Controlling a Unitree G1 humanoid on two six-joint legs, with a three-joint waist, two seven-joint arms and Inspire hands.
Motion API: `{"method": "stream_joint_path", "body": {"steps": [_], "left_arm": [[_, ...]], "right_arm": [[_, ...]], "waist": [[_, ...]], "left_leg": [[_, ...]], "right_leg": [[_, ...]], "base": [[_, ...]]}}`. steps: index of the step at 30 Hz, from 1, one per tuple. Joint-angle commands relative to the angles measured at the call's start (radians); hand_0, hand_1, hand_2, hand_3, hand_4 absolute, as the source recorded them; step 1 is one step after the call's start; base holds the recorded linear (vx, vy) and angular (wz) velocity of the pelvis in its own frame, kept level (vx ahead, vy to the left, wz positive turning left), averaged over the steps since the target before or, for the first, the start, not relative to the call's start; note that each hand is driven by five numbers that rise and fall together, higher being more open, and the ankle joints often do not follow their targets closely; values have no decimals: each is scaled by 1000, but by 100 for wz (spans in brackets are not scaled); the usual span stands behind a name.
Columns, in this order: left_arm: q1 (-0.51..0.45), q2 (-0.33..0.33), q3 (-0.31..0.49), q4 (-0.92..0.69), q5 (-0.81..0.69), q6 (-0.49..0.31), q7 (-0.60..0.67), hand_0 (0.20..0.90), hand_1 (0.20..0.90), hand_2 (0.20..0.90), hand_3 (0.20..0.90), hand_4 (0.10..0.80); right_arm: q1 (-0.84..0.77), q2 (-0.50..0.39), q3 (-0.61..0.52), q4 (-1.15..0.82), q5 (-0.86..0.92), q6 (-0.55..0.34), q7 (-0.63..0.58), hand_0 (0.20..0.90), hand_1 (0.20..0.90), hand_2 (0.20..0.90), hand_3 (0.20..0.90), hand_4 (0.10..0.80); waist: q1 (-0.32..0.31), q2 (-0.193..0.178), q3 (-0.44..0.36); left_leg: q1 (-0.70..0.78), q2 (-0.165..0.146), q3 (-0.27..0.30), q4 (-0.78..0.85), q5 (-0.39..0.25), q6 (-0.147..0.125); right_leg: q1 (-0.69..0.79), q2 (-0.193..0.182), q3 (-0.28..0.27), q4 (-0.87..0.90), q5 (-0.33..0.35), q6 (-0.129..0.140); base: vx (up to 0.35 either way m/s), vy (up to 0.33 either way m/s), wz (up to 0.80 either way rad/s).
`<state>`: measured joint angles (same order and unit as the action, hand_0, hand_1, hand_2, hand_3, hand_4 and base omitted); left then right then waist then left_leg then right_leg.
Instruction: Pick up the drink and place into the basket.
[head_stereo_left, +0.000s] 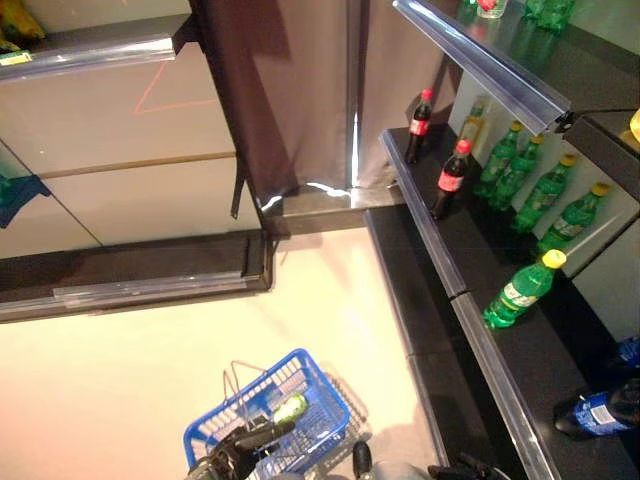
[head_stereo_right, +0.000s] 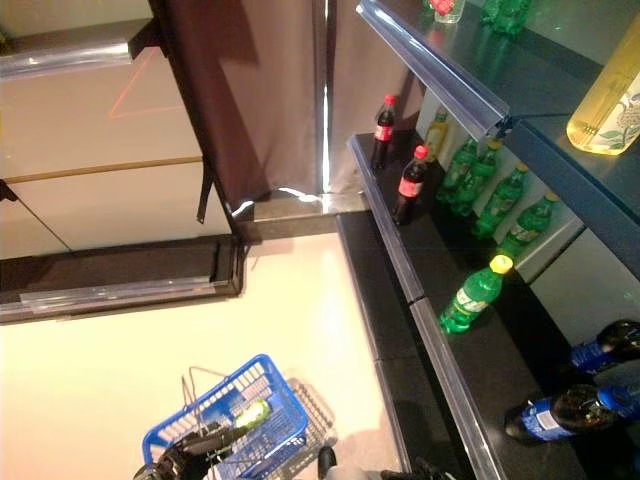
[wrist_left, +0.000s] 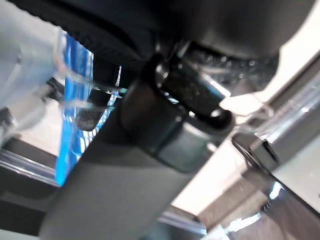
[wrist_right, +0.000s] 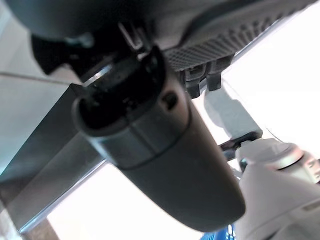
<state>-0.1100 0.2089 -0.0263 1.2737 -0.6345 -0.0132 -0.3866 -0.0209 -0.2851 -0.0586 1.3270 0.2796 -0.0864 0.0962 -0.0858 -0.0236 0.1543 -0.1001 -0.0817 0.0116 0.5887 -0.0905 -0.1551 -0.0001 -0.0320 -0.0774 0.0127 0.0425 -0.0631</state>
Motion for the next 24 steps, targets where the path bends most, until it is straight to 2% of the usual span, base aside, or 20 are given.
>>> {"method": "stream_joint_path", "body": {"steps": [1,3,4,5,7,9,14,17,19,24], "left_arm": [[-24,38,-3,-115,-32,-43,-79,300,300,300,200,100],[-18,42,3,-119,-38,-43,-81,300,300,300,200,100],[-14,47,11,-121,-29,-40,-83,300,300,300,200,100],[-13,48,11,-122,-30,-39,-82,300,300,300,200,100],[-4,45,19,-131,-26,-33,-82,300,300,300,200,100],[7,42,22,-138,-29,-31,-85,300,300,300,200,100],[30,47,36,-125,-45,-27,-84,300,300,300,200,100],[33,49,42,-103,-30,-31,-85,300,300,300,200,100],[27,64,53,-79,-14,-45,-105,300,300,300,200,100],[-6,86,41,-66,-27,-58,-112,300,300,300,200,100]], "right_arm": [[-9,-42,11,-10,39,-10,-14,900,900,900,900,800],[-19,-40,16,1,24,-2,-15,900,900,900,900,800],[-16,-44,11,4,20,2,-13,900,900,900,900,800],[-15,-44,10,4,17,3,-14,900,900,900,900,800],[4,-46,0,7,4,-3,-20,900,900,900,900,800],[19,-55,-11,12,-3,-13,-18,900,900,900,900,800],[28,-74,-15,14,-17,-21,-11,900,900,900,900,800],[28,-73,-19,13,-9,-14,-17,900,900,900,900,800],[27,-57,-19,11,-14,-20,-5,900,900,900,900,800],[33,-21,-24,-1,-7,-24,-16,900,900,900,900,800]], "waist": [[7,-14,10],[16,-6,12],[26,-1,14],[28,0,14],[42,10,15],[53,18,17],[76,21,14],[87,16,7],[106,-2,-2],[108,-21,-5]], "left_leg": [[15,92,113,-132,125,111],[27,137,149,-310,135,110],[36,171,169,-465,169,93],[35,178,171,-487,177,88],[17,213,178,-597,237,59],[-1,226,188,-636,262,48],[-14,208,169,-603,253,52],[0,193,167,-605,233,63],[21,152,141,-595,194,92],[64,111,135,-613,163,145]], "right_leg": [[17,16,46,35,-16,48],[42,34,64,24,-36,56],[74,40,74,7,-53,64],[81,41,76,3,-55,65],[122,40,83,-19,-68,71],[149,36,83,-29,-79,72],[171,18,67,-39,-89,74],[184,-2,45,-41,-96,85],[196,-37,34,-17,-107,115],[159,-81,28,75,-99,161]], "base": [[214,50,3],[274,124,0],[262,138,3],[312,166,13],[273,174,21],[304,216,-7],[214,177,-7],[232,225,16],[284,277,9],[184,216,3]]}}
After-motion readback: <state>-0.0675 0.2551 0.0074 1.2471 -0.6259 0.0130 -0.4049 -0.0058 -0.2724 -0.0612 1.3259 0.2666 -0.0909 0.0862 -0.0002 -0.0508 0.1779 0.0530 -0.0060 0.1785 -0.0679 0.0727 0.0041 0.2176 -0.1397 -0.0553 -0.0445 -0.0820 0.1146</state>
